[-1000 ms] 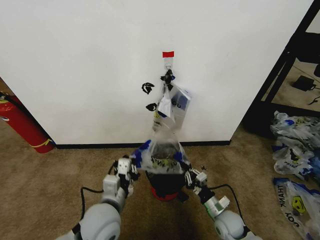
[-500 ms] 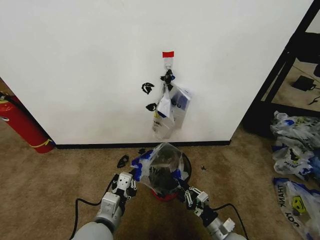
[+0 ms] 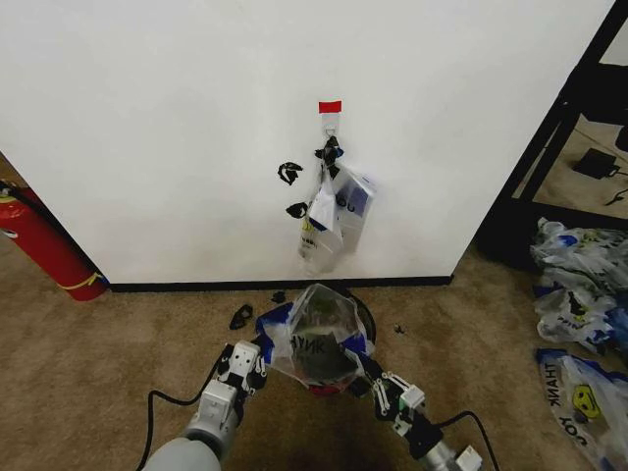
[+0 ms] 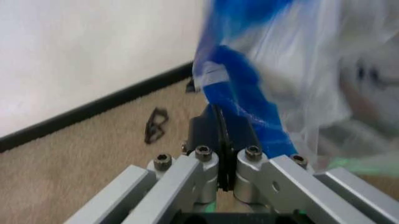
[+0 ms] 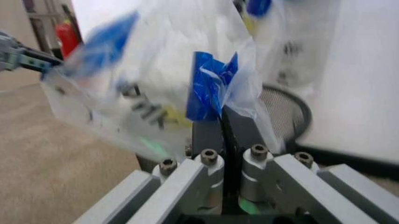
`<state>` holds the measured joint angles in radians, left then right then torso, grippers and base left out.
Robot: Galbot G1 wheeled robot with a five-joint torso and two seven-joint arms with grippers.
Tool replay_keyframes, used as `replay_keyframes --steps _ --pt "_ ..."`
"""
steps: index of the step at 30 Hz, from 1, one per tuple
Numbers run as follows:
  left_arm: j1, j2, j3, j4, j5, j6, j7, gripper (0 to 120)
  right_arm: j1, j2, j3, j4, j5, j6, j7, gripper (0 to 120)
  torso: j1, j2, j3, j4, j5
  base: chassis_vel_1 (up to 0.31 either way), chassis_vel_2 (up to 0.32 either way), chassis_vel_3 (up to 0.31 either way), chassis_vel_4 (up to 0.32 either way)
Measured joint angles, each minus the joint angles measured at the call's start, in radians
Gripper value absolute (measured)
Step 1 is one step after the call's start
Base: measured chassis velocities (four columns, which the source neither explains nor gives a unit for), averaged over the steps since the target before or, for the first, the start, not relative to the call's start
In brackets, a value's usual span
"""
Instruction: Pick up the garbage bag from the wall and place it over the trash bin.
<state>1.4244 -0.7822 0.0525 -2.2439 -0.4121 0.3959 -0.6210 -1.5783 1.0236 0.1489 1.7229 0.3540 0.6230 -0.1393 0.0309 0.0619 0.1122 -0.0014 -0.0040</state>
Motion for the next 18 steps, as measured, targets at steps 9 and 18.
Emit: replay_keyframes --steps 9,18 --pt "-0.033 -0.028 0.043 0.116 0.031 0.001 -0.002 0 0.019 0.054 -0.016 -0.141 0.054 0.059 -0.040 0 0.000 0.000 0.000 0.0000 0.0001 0.000 0.000 0.000 0.000" --pt "-0.088 -0.075 0.068 0.188 0.032 0.000 -0.002 0 0.098 0.118 0.001 -0.290 0.168 0.151 -0.052 0 0.000 0.000 0.000 0.0001 0.0002 0.000 0.000 0.000 0.000"
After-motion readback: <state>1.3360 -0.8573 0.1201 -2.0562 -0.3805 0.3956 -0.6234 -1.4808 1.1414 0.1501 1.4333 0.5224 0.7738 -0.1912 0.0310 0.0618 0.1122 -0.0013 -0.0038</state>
